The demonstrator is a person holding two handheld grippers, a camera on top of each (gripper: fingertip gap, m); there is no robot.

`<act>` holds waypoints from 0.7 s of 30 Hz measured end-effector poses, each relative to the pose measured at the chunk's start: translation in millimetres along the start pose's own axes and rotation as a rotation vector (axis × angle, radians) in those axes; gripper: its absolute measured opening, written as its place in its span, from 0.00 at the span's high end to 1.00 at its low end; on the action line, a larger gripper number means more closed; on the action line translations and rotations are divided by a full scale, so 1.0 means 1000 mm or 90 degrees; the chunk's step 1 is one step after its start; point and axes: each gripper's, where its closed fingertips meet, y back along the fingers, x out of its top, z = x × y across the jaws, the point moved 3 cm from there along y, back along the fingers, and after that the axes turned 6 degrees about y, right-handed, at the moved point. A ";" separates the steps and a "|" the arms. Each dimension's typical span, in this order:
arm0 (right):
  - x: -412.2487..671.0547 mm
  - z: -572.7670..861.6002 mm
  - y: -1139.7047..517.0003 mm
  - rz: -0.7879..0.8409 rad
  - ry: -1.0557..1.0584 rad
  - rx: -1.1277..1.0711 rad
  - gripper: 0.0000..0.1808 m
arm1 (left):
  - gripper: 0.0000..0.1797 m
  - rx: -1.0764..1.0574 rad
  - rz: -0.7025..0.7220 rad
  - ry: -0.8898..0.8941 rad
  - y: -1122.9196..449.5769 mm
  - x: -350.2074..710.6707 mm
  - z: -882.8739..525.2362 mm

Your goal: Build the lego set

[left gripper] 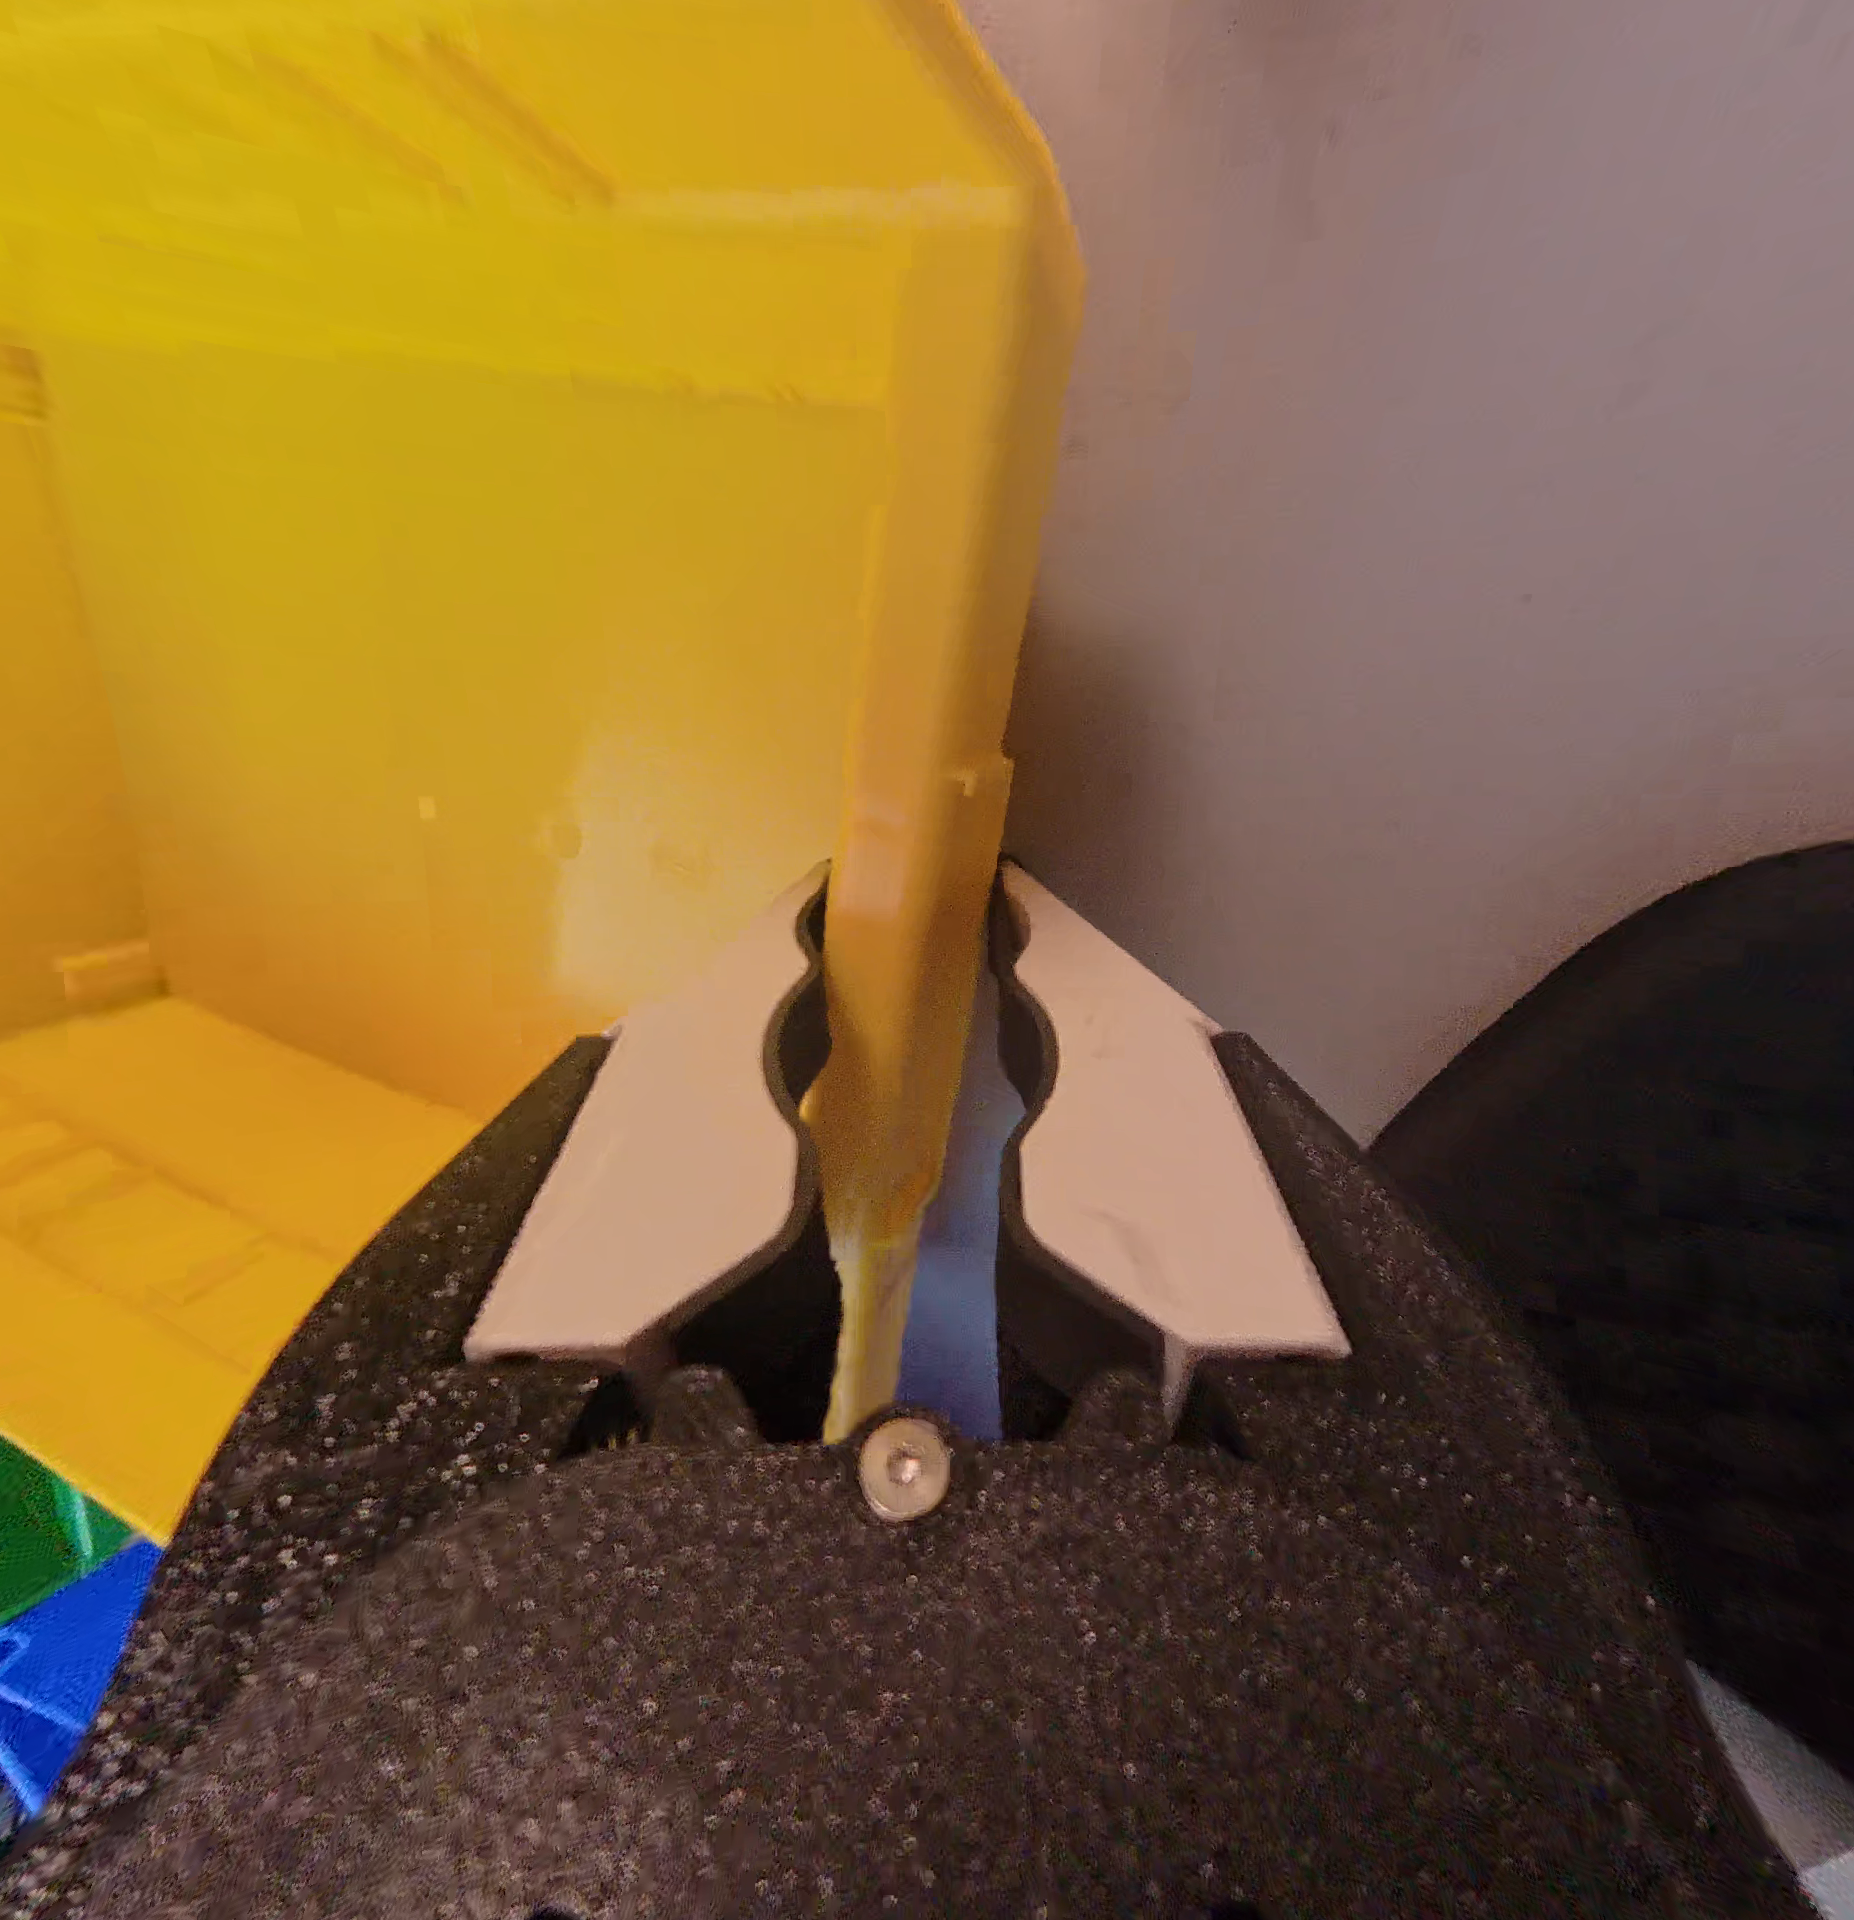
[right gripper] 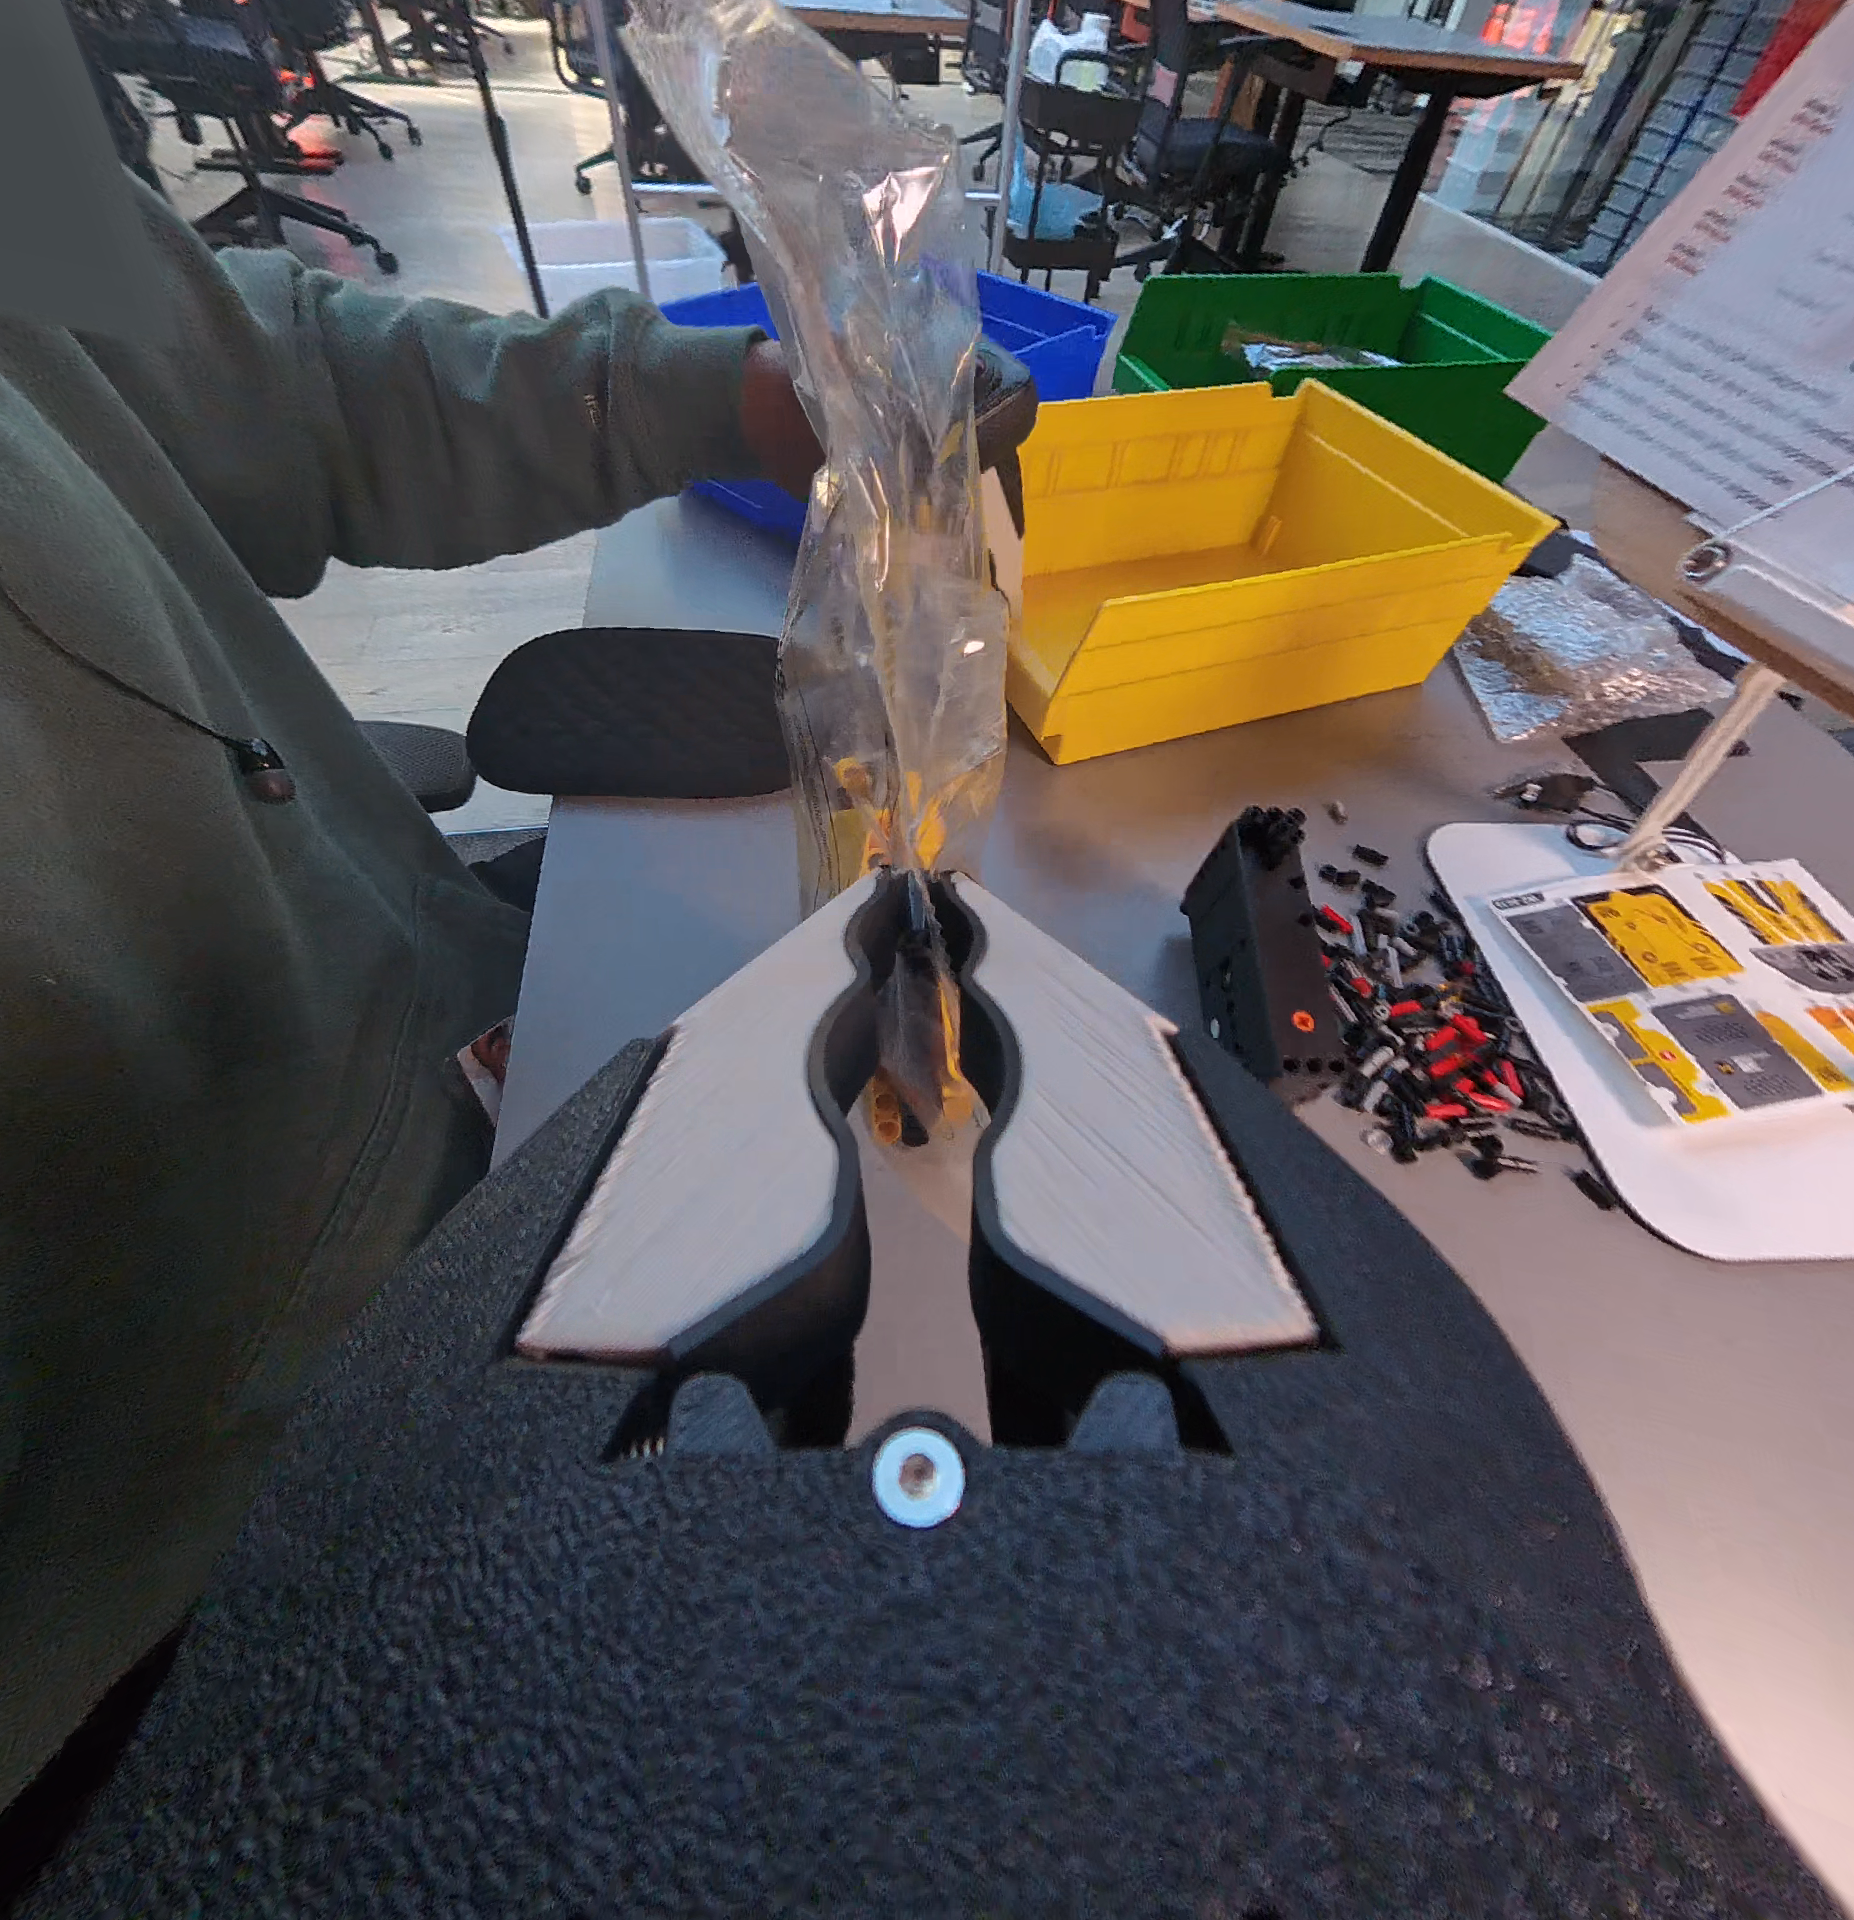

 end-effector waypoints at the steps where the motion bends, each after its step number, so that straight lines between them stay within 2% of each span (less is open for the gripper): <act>1: 0.000 -0.002 0.010 -0.003 -0.001 -0.017 0.97 | 0.86 -0.013 0.014 -0.013 0.001 0.012 0.008; 3: -0.001 -0.006 0.028 -0.004 -0.004 -0.044 0.97 | 0.86 -0.052 0.044 -0.017 0.010 0.039 0.032; 10: 0.003 -0.014 0.065 0.025 -0.013 -0.084 0.97 | 0.87 -0.139 0.037 -0.014 0.049 0.082 0.101; 19: 0.003 -0.021 0.091 0.087 0.003 -0.109 0.97 | 0.86 -0.139 0.061 0.059 0.065 0.089 0.172; 21: 0.003 -0.021 0.095 0.100 0.003 -0.109 0.97 | 0.84 -0.132 0.080 0.073 0.066 0.099 0.189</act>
